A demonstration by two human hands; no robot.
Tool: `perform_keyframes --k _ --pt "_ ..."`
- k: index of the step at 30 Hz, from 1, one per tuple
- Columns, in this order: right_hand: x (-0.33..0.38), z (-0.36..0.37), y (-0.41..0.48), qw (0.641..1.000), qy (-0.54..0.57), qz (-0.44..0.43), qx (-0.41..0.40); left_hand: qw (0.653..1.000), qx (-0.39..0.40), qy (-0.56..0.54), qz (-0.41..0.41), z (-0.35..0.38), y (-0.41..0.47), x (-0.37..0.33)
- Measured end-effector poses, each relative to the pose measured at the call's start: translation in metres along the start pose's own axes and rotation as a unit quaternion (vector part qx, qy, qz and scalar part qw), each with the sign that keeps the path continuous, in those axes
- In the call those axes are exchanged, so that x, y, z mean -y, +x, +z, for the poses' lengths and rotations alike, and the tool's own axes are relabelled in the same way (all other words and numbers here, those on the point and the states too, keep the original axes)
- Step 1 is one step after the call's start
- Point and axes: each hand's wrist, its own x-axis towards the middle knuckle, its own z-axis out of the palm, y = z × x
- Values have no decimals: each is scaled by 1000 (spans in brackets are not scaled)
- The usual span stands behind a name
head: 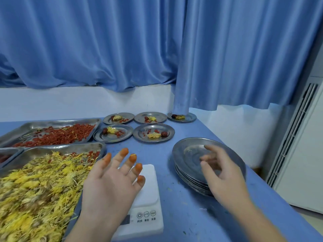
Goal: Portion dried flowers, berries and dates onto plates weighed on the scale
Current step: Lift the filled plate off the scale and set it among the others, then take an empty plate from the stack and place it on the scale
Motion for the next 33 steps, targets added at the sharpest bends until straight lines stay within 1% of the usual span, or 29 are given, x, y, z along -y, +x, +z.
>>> perform_keyframes --k 2,3,6,9,11,14,18,22,29,33 --pt "-7 5 -7 990 -121 -39 59 1000 -9 -9 10 -19 -6 4" --pt "-8 6 -9 983 -158 -54 77 1000 -10 -10 18 -26 -7 6" --pt "-5 6 -13 972 -210 -58 91 998 -3 13 67 -37 -4 9" --pt "-3 5 -15 958 -265 -33 100 986 -8 81 147 -43 1 6" --pt "-1 5 -15 955 -279 -22 97 979 -24 89 180 -48 2 4" --pt "4 7 -16 951 -295 -29 90 972 -64 94 204 -52 1 2" --pt "2 7 -17 957 -284 -39 45 961 -101 123 226 -53 1 1" --pt "0 5 -16 961 -257 -97 -8 953 -115 142 242 -53 2 1" --pt "-2 4 -13 933 -267 -204 -130 937 -163 164 262 -51 3 -1" --pt "6 10 -20 908 -251 -295 -158 930 -187 163 270 -51 5 -2"
